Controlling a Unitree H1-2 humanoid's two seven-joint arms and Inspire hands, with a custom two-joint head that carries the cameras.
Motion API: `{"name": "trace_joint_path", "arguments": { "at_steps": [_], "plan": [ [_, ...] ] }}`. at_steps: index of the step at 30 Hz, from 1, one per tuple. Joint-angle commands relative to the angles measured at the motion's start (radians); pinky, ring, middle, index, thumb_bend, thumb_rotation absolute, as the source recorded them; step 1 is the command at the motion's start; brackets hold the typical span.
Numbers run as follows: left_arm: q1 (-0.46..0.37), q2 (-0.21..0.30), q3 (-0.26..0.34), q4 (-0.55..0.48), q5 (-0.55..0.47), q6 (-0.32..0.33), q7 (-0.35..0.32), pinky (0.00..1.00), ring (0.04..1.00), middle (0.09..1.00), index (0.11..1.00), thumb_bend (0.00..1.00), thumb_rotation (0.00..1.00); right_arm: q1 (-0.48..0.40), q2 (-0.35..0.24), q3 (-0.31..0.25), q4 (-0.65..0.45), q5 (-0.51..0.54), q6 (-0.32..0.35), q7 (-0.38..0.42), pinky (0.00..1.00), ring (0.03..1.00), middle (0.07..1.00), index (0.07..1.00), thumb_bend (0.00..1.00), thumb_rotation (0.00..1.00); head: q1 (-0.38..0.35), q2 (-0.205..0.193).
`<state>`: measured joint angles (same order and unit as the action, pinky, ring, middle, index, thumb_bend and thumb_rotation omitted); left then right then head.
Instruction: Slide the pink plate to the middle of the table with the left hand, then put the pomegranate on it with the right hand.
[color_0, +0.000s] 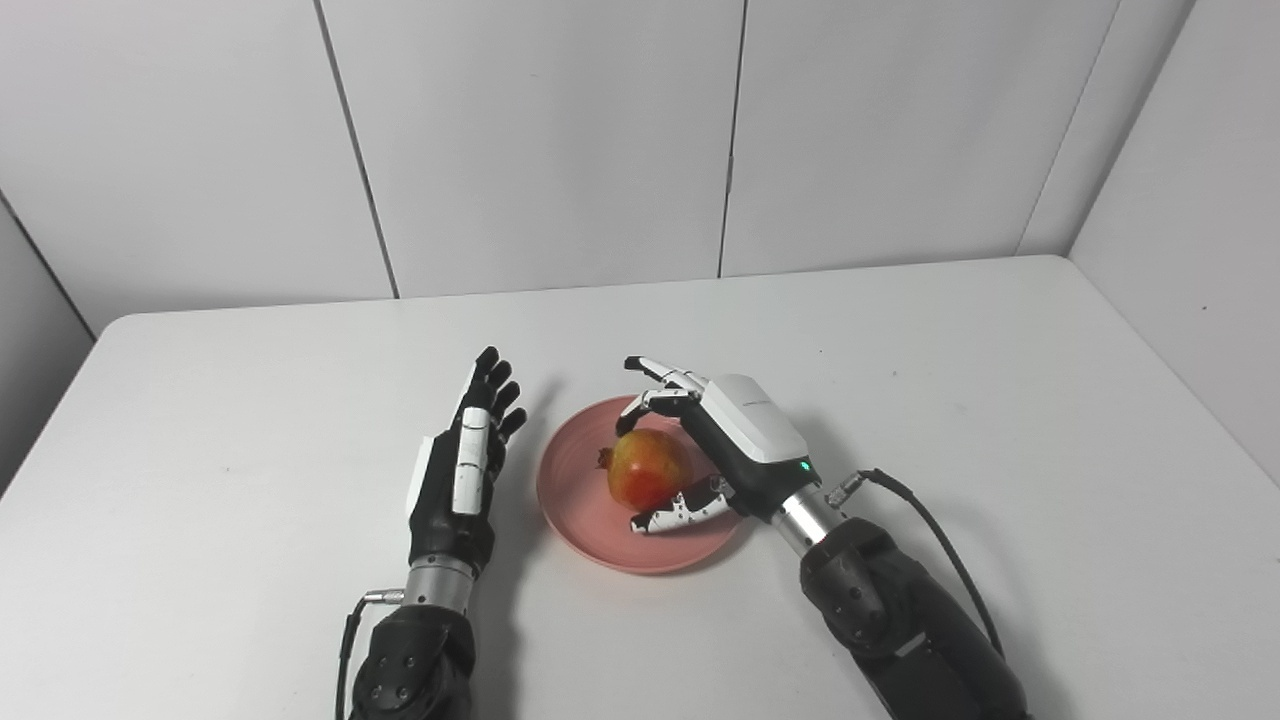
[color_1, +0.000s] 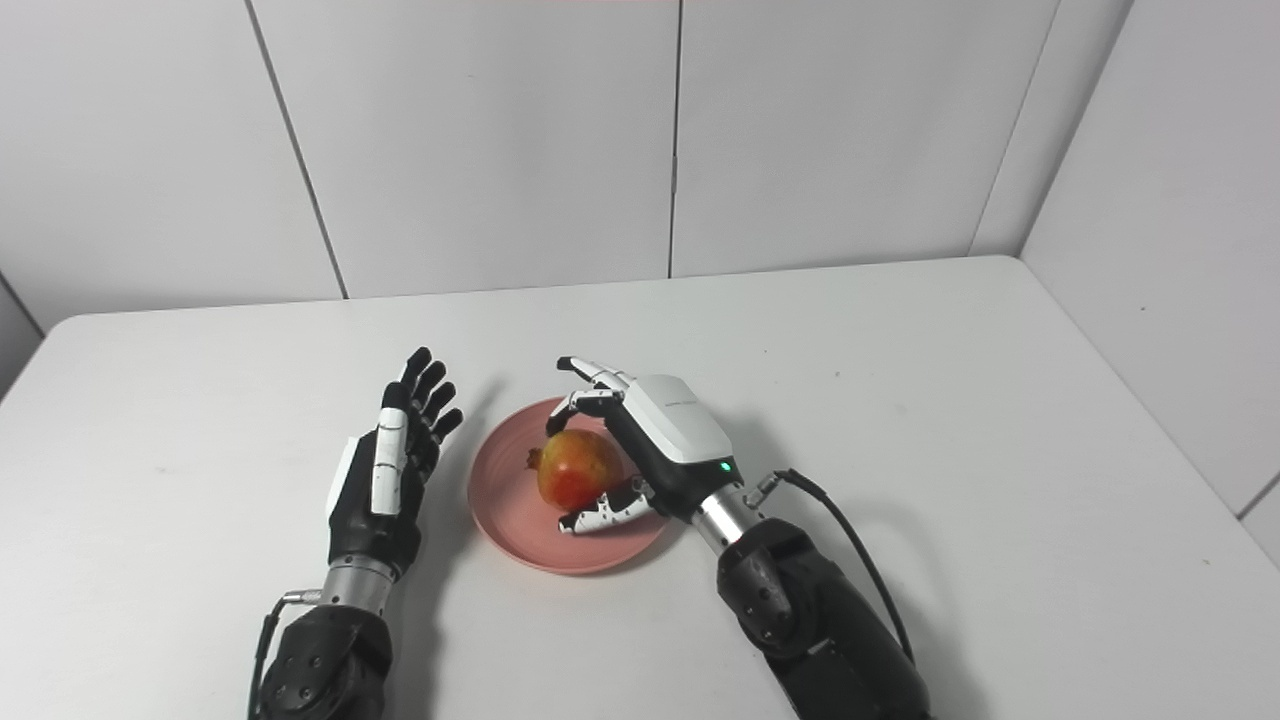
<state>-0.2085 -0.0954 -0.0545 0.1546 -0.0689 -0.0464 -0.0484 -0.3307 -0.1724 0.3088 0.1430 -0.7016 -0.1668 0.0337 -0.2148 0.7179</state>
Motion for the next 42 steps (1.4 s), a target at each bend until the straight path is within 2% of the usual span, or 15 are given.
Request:
{"name": "trace_joint_path", "arguments": {
  "at_steps": [1, 2, 3, 5, 8, 11, 14, 16, 23, 28, 31, 32, 34, 39, 42],
  "plan": [
    [-0.028, -0.002, -0.008, -0.037, 0.010, -0.010, -0.003, 0.93, 0.961, 0.972, 0.943, 0.70, 0.98, -0.028, -0.007, -0.005, -0.038, 0.019, 0.002, 0.004, 0.90, 0.942, 0.940, 0.497, 0.50, 0.17, 0.001, 0.001],
    [-0.028, -0.001, -0.010, -0.039, 0.012, -0.009, -0.005, 0.93, 0.960, 0.971, 0.942, 0.70, 0.98, -0.027, -0.009, -0.005, -0.044, 0.025, 0.002, 0.013, 0.93, 0.951, 0.947, 0.498, 0.50, 0.18, 0.001, 0.001],
    [-0.028, 0.000, -0.011, -0.040, 0.013, -0.008, -0.006, 0.92, 0.960, 0.974, 0.946, 0.69, 0.99, -0.027, -0.011, -0.005, -0.048, 0.030, 0.002, 0.019, 0.96, 0.962, 0.955, 0.612, 0.56, 0.35, 0.001, 0.001],
    [-0.028, -0.001, -0.009, -0.038, 0.001, -0.011, -0.012, 0.92, 0.957, 0.974, 0.950, 0.68, 0.98, -0.027, -0.013, -0.005, -0.056, 0.031, 0.003, 0.032, 0.99, 0.971, 0.966, 0.750, 0.63, 0.54, 0.001, 0.001],
    [-0.028, -0.004, -0.004, -0.038, -0.016, -0.010, -0.017, 0.92, 0.957, 0.975, 0.954, 0.68, 0.96, -0.025, -0.015, -0.008, -0.069, 0.036, 0.008, 0.049, 1.00, 0.983, 0.978, 0.831, 0.65, 0.61, 0.001, 0.003],
    [-0.027, -0.006, -0.005, -0.041, -0.014, -0.004, -0.010, 0.92, 0.959, 0.974, 0.952, 0.68, 0.96, -0.020, -0.013, -0.014, -0.088, 0.054, 0.017, 0.067, 1.00, 0.996, 0.989, 0.870, 0.68, 0.66, 0.001, 0.003],
    [-0.027, -0.006, -0.006, -0.038, -0.014, -0.010, -0.008, 0.92, 0.961, 0.974, 0.950, 0.68, 0.95, -0.012, -0.010, -0.020, -0.103, 0.075, 0.015, 0.071, 0.98, 1.000, 0.999, 0.910, 0.70, 0.70, 0.001, 0.002],
    [-0.027, -0.003, -0.008, -0.036, -0.010, -0.015, -0.009, 0.92, 0.958, 0.973, 0.952, 0.68, 0.96, -0.005, -0.007, -0.026, -0.108, 0.083, 0.003, 0.055, 0.94, 1.000, 1.000, 0.960, 0.71, 0.69, 0.001, 0.002],
    [-0.028, -0.003, -0.001, -0.033, -0.020, -0.015, -0.007, 0.92, 0.951, 0.965, 0.941, 0.71, 0.93, 0.028, 0.009, -0.058, -0.138, 0.115, -0.026, 0.000, 0.85, 1.000, 1.000, 1.000, 0.72, 0.69, 0.003, 0.002],
    [-0.027, -0.001, 0.000, -0.034, -0.010, -0.017, -0.004, 0.92, 0.950, 0.960, 0.931, 0.72, 0.95, 0.066, 0.026, -0.098, -0.173, 0.152, -0.021, -0.043, 0.99, 1.000, 1.000, 1.000, 0.76, 0.82, 0.028, -0.008],
    [-0.023, -0.002, -0.004, -0.037, 0.009, -0.026, 0.005, 0.91, 0.944, 0.954, 0.927, 0.73, 0.96, 0.092, 0.043, -0.130, -0.193, 0.179, -0.022, -0.074, 0.98, 1.000, 1.000, 1.000, 0.78, 0.89, 0.047, -0.009],
    [-0.022, -0.007, -0.001, -0.040, 0.002, -0.022, 0.005, 0.92, 0.952, 0.961, 0.930, 0.72, 0.94, 0.100, 0.048, -0.143, -0.194, 0.194, -0.028, -0.087, 0.98, 1.000, 1.000, 1.000, 0.75, 0.95, 0.047, -0.009],
    [-0.018, -0.011, 0.001, -0.047, -0.003, -0.016, 0.006, 0.92, 0.954, 0.962, 0.930, 0.72, 0.94, 0.117, 0.061, -0.165, -0.200, 0.217, -0.027, -0.104, 0.98, 1.000, 1.000, 1.000, 0.74, 0.96, 0.063, -0.013],
    [-0.017, -0.002, -0.003, -0.038, 0.004, -0.033, -0.001, 0.93, 0.959, 0.977, 0.945, 0.72, 0.96, 0.146, 0.089, -0.205, -0.210, 0.322, 0.013, -0.082, 1.00, 1.000, 1.000, 1.000, 0.69, 1.00, 0.077, -0.017],
    [-0.012, 0.011, -0.020, -0.040, 0.062, -0.038, 0.015, 0.93, 0.962, 0.977, 0.946, 0.73, 0.99, 0.154, 0.095, -0.217, -0.201, 0.356, 0.014, -0.081, 1.00, 1.000, 1.000, 1.000, 0.70, 1.00, 0.096, -0.030]
  ]
}}
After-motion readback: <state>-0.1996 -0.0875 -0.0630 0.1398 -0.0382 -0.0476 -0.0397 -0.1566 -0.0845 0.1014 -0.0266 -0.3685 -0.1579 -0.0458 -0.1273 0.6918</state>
